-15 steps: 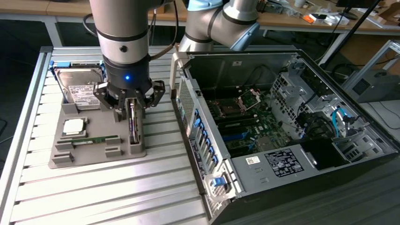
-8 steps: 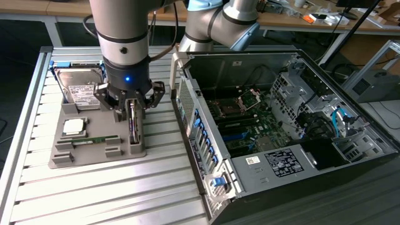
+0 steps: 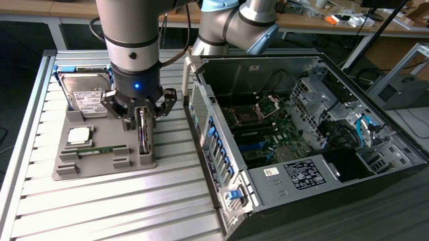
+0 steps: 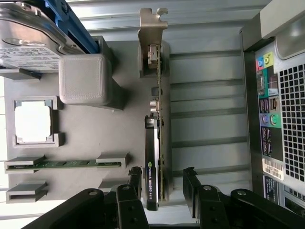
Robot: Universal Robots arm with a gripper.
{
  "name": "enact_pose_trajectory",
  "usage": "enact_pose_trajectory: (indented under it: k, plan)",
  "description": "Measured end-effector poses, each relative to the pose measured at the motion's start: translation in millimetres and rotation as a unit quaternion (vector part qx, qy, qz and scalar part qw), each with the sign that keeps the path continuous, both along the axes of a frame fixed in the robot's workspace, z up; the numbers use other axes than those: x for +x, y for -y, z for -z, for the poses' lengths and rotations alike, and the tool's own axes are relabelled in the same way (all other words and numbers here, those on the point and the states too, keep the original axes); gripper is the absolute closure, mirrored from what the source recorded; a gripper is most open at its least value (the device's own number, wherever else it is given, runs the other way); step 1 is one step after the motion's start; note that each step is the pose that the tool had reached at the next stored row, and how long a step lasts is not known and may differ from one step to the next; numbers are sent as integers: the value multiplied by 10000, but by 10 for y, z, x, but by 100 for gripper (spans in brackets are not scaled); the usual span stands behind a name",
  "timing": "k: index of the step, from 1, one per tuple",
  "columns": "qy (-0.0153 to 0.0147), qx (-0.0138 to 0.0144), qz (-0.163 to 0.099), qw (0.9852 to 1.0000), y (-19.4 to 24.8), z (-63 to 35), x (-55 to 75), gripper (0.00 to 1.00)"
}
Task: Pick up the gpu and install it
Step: 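Pick up the gpu and move the gpu toward the slot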
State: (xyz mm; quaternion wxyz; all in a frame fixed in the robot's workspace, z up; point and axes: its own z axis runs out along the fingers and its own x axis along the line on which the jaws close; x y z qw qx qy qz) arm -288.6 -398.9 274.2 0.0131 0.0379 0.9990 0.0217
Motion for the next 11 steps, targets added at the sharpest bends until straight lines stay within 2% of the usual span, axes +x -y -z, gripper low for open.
enact_pose_trajectory:
  k: [11]
  plan:
    - [0,0,0,10000,0,39,0,52]
